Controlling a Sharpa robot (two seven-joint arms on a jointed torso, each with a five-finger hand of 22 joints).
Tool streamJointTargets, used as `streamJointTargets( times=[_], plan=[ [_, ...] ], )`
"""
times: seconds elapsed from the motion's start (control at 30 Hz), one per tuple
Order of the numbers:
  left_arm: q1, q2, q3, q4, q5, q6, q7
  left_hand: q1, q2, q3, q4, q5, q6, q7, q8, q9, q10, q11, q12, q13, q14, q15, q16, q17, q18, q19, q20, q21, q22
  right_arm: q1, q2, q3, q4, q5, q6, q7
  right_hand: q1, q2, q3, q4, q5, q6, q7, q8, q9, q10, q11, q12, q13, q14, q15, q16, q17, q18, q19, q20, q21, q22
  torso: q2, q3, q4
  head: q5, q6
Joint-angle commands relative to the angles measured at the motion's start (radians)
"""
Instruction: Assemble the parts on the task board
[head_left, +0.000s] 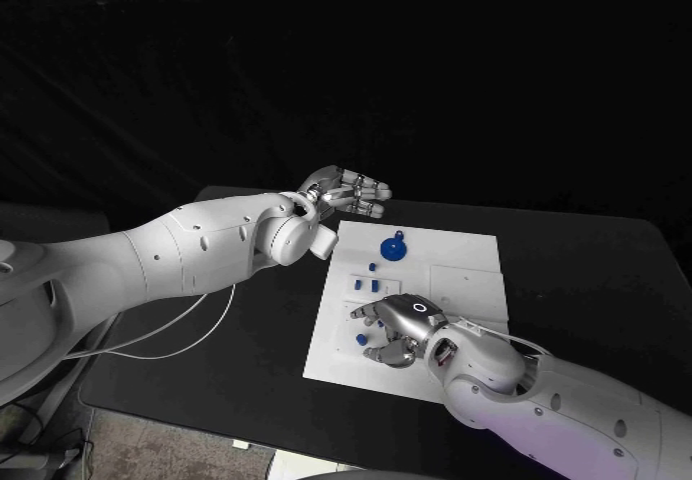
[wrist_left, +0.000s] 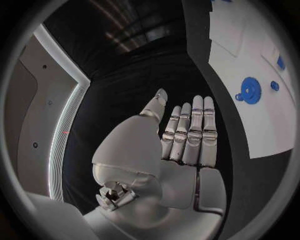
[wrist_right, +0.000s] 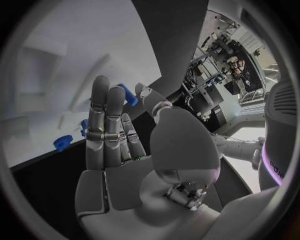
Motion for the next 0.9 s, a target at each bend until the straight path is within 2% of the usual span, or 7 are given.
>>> streamJointTargets(
  times=[0.03, 0.17, 0.2, 0.33, 0.6, 0.73, 0.9],
  plan=[
    [0.0, -0.002, 0.001, -0.001, -0.003, 0.014, 0.004, 0.0, 0.001, -0.002, 0.004, -0.006, -0.006, 0.001, 0.001, 0.002, -0.008, -0.001, 0.002, 0.0, -0.009, -0.001, -0.002, -0.001, 0.002, 0.003, 0.004, 0.005, -0.002, 0.001, -0.015, 0.013, 0.022, 0.086, -0.05, 0.042, 0.012, 0.001, -0.017, 0.004, -0.011, -0.011, 0.003, -0.005, -0.002, -0.004, -0.003, 0.006, -0.001, -0.003, 0.007, 0.008, -0.001, 0.008, 0.011, 0.001, -0.013, -0.005, 0.0, 0.0015, -0.0027, -0.007, 0.005],
    [0.0, -0.005, 0.001, -0.002, -0.003, 0.016, 0.004, 0.001, 0.001, -0.002, 0.004, -0.006, -0.006, 0.001, 0.001, 0.002, -0.008, -0.001, 0.002, 0.0, -0.009, -0.001, -0.002, -0.001, 0.002, 0.002, 0.004, 0.004, -0.002, 0.008, -0.044, 0.044, 0.045, 0.206, -0.051, 0.076, 0.011, 0.011, -0.011, -0.002, -0.012, -0.015, 0.026, -0.005, -0.002, 0.03, -0.011, 0.016, -0.001, 0.003, 0.002, 0.015, 0.002, 0.007, 0.019, -0.003, -0.009, -0.002, -0.001, 0.001, -0.0031, -0.02, 0.012],
    [0.0, -0.005, 0.001, -0.002, -0.003, 0.017, 0.005, 0.003, 0.0, -0.002, 0.004, -0.006, -0.006, 0.001, 0.001, 0.002, -0.008, -0.001, 0.002, 0.0, -0.009, -0.001, -0.002, -0.001, 0.003, 0.002, 0.005, 0.004, -0.002, 0.009, -0.049, 0.048, 0.047, 0.227, -0.048, 0.08, 0.012, 0.02, -0.002, -0.001, -0.011, -0.003, 0.051, -0.004, -0.001, 0.051, -0.016, 0.025, -0.001, 0.006, -0.001, 0.019, 0.004, 0.007, 0.022, -0.005, -0.006, 0.0, -0.001, 0.0002, -0.0018, -0.024, 0.013],
    [-0.002, -0.009, 0.001, -0.002, -0.002, 0.02, 0.007, 0.003, 0.0, -0.002, 0.004, -0.006, -0.006, 0.001, 0.001, 0.002, -0.008, -0.001, 0.002, 0.0, -0.009, -0.001, -0.002, -0.001, 0.003, 0.002, 0.005, 0.004, -0.002, 0.019, -0.087, 0.081, 0.05, 0.353, 0.035, 0.109, -0.036, 0.057, 0.082, -0.012, -0.029, 0.215, 0.085, 0.015, 0.012, 0.19, -0.044, 0.04, 0.002, 0.009, -0.018, 0.036, 0.019, -0.008, 0.019, -0.018, 0.01, 0.02, -0.002, 0.0009, -0.0035, -0.044, 0.018],
    [-0.009, -0.018, 0.001, -0.009, -0.001, 0.023, 0.011, -0.002, 0.002, -0.003, 0.008, -0.006, -0.007, 0.001, 0.001, 0.002, -0.007, -0.001, 0.003, 0.0, -0.006, -0.002, -0.001, 0.0, 0.003, 0.004, 0.004, 0.005, -0.002, 0.065, -0.183, 0.107, 0.046, 0.55, 0.193, 0.108, -0.096, 0.114, 0.027, -0.001, -0.045, 0.349, 0.026, 0.003, 0.014, 0.435, -0.144, 0.226, 0.132, 0.032, -0.072, 0.053, 0.042, -0.058, 0.041, -0.071, 0.024, 0.032, -0.011, 0.0069, -0.0142, -0.08, 0.033],
    [-0.015, -0.025, 0.001, -0.008, -0.001, 0.028, 0.013, -0.004, 0.004, -0.003, 0.01, -0.006, -0.006, 0.0, 0.001, 0.002, -0.006, -0.002, 0.003, 0.0, -0.004, -0.003, -0.001, 0.001, 0.003, 0.005, 0.004, 0.006, -0.001, 0.085, -0.234, 0.11, 0.045, 0.624, 0.241, 0.059, -0.126, 0.14, -0.019, 0.009, -0.062, 0.344, 0.027, 0.005, 0.018, 0.252, -0.14, 0.525, 0.506, 0.018, -0.074, 0.094, 0.125, -0.074, 0.037, -0.08, 0.051, 0.063, -0.016, 0.0083, -0.0192, -0.087, 0.034],
    [-0.024, -0.031, 0.001, -0.011, -0.001, 0.035, 0.012, -0.004, 0.005, -0.003, 0.01, -0.006, -0.007, 0.0, 0.001, 0.002, -0.005, -0.002, 0.003, 0.0, -0.003, -0.003, -0.001, 0.001, 0.003, 0.006, 0.003, 0.006, -0.001, 0.106, -0.301, 0.111, 0.049, 0.658, 0.314, -0.025, -0.18, 0.133, -0.059, 0.059, -0.113, 0.36, 0.01, 0.002, 0.055, 0.233, -0.141, 0.719, 0.758, 0.016, -0.08, 0.238, 0.338, -0.077, 0.04, -0.083, 0.102, 0.117, -0.023, 0.0106, -0.0196, -0.094, 0.031]
  ],
)
